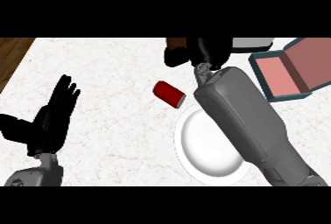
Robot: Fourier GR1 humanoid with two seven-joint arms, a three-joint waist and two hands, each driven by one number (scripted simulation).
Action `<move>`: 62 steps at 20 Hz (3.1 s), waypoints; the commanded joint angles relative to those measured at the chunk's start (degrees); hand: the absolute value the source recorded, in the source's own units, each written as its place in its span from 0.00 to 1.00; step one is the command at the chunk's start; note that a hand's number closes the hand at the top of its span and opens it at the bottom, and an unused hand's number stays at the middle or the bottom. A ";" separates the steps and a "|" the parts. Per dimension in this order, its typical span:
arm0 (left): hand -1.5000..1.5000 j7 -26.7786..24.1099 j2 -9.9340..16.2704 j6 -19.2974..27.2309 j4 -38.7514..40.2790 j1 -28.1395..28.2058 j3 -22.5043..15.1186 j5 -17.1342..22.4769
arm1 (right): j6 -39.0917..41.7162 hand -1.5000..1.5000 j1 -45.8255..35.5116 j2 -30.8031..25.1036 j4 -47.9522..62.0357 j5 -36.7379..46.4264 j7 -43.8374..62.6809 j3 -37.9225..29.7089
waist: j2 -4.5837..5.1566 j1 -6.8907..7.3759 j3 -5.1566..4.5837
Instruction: Pick the cupcake from the plate and place it in the cardboard box
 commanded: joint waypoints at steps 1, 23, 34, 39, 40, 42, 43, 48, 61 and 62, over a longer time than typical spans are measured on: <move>0.50 0.83 0.61 0.82 -0.05 -1.28 0.70 -0.71 | -1.85 1.00 1.56 -2.86 -1.47 1.22 1.01 -4.43 | 0.07 -0.06 0.02; 0.50 0.45 -1.41 -0.77 -1.85 1.57 -1.20 -0.35 | -11.95 1.00 0.98 -21.85 34.17 0.75 -26.96 -20.29 | 0.68 1.52 0.05; 0.50 2.13 -0.36 -0.86 -1.14 -2.01 -0.25 -0.01 | 3.82 0.00 -3.59 -27.24 52.47 -0.61 -32.59 -22.84 | 1.10 2.52 0.11; 0.50 2.09 -0.76 0.55 -1.07 -4.21 -0.56 -1.30 | -14.84 0.00 0.32 -25.02 47.75 -3.01 -39.00 -26.14 | 1.12 2.00 0.21; 0.50 -0.23 -2.28 -0.02 -1.12 0.36 -2.23 -1.81 | -15.80 0.00 -0.43 -27.21 47.25 -4.03 -40.83 -27.47 | 1.12 2.40 0.19; 0.50 1.15 -1.21 -0.27 -1.17 -1.35 -1.43 -1.32 | -22.12 0.00 0.31 -25.15 44.71 -6.19 -45.33 -29.26 | 1.11 2.22 0.25; 0.50 -0.17 -1.82 0.19 -0.25 -1.62 -1.16 -1.42 | -22.99 0.00 -0.90 -24.50 44.10 -8.16 -45.53 -31.08 | 1.06 2.02 0.21; 0.50 0.38 -1.20 -0.08 1.68 -2.90 0.23 -0.51 | -19.58 0.00 -2.30 -25.22 43.50 -19.81 -52.34 -40.43 | 0.81 1.07 0.15; 0.50 3.42 0.35 -0.87 -4.63 0.52 0.36 -0.14 | -12.21 0.00 4.61 -27.34 38.94 -41.94 -65.51 -56.25 | 0.30 0.69 0.07; 0.50 -0.39 -2.54 1.07 -0.91 0.66 -0.84 -2.03 | -12.99 0.00 5.73 -26.74 37.76 -42.76 -66.61 -56.63 | 0.30 0.35 0.05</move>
